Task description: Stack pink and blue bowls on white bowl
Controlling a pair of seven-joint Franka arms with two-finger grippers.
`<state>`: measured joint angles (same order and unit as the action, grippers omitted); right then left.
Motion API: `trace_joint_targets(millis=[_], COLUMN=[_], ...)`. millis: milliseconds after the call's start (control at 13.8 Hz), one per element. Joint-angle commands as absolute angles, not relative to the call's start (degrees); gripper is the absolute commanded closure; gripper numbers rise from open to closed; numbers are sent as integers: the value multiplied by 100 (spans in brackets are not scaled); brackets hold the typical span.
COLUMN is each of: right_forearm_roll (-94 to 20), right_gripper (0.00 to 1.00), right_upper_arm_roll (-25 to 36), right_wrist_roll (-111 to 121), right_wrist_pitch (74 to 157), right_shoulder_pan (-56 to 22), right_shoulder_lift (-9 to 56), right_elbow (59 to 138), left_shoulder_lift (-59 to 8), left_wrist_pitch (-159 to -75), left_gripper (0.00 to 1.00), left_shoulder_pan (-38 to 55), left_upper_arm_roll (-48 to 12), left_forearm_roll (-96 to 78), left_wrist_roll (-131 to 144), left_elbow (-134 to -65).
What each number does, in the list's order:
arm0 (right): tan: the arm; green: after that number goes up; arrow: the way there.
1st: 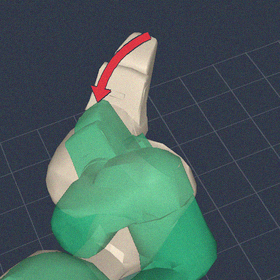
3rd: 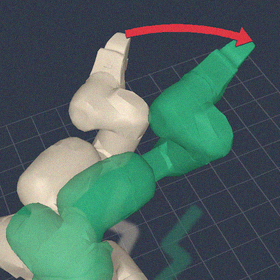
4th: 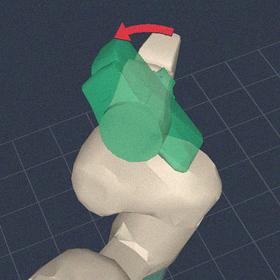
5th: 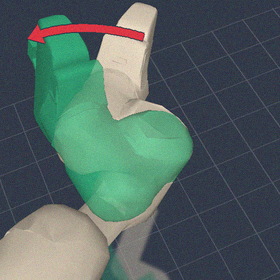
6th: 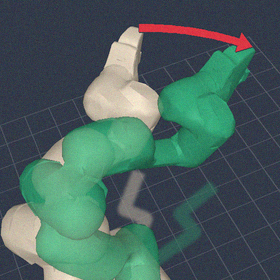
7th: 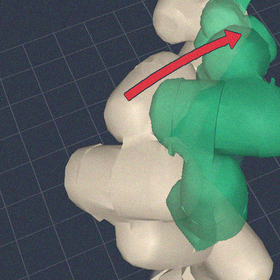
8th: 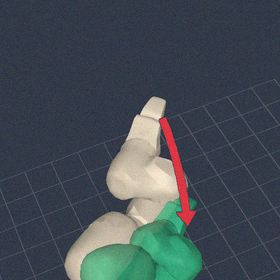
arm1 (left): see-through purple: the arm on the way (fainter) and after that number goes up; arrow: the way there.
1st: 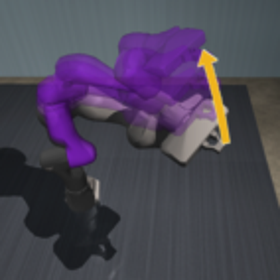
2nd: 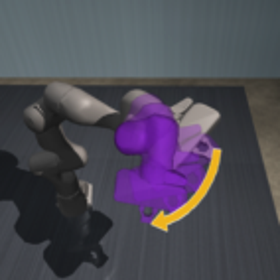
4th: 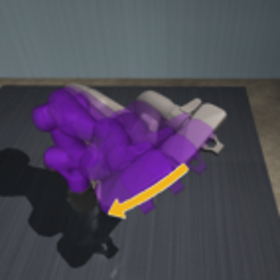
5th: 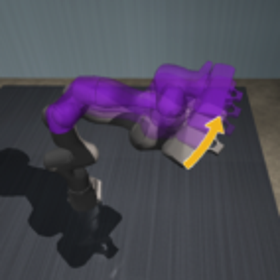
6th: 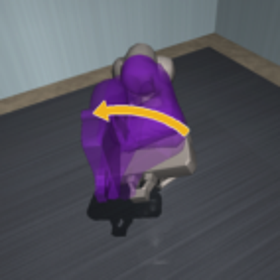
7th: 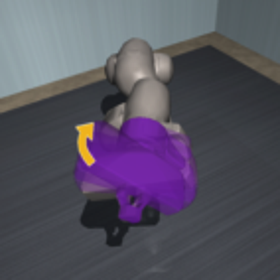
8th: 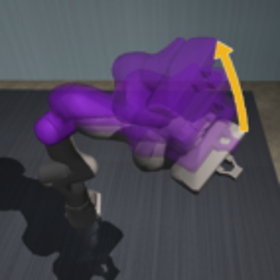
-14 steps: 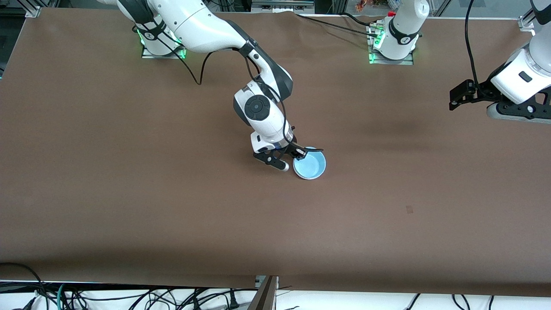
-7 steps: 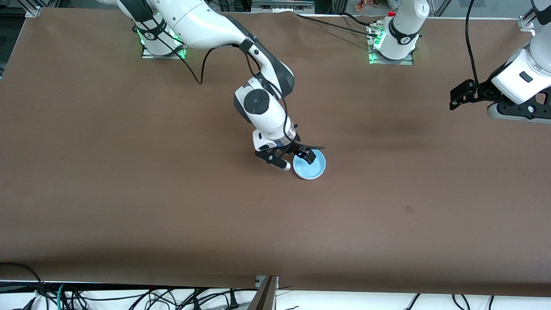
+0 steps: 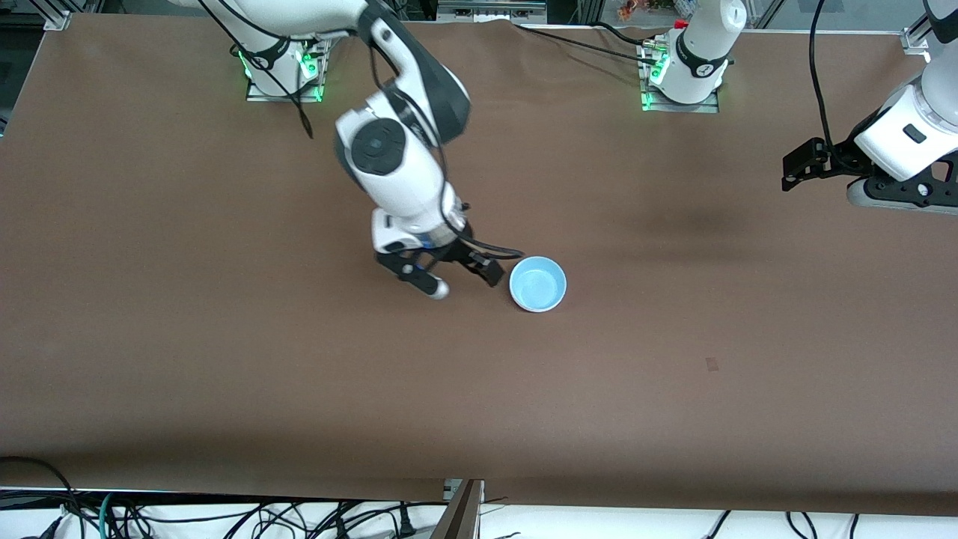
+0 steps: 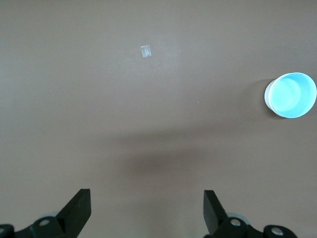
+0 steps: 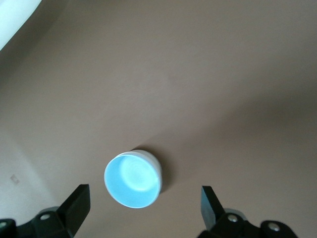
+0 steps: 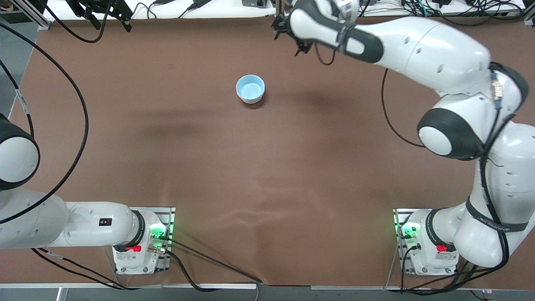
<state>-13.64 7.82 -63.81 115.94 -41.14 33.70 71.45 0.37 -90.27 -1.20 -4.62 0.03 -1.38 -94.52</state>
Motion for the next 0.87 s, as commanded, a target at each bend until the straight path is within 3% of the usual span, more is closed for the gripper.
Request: trace_joint_targets(millis=[0,290,580,798], right_forearm_roll=[-1424,-1433,-1415,-1232], right_gripper=[1,1,1,1], right_upper_arm_roll=[1333,2169,2759,2944], right_wrist_roll=[-5174,-3458,-2374,-2216], right_wrist_pitch=[10604,9300,9272,9272], right_shoulder_pan=[-4096,-4087,-4087,-4087], right_shoulder_lift=[2507,1769,933,940], right_elbow=[7698,8093,9016,9044], left_shoulder_lift=[-18,-18,-18,-18], left_wrist_pitch=[-8903,-8903,-8903,-8903], left_gripper=[0,0,0,0], left_shoulder_pan=[-132,-132,-132,-132], left_upper_arm_roll=[-431,-431,-431,-431], left_forearm_roll=[-88,-88,-88,-88], left_wrist_roll=[-220,-229,-220,-220], left_elbow=[-9299,-9299,-9299,-9299])
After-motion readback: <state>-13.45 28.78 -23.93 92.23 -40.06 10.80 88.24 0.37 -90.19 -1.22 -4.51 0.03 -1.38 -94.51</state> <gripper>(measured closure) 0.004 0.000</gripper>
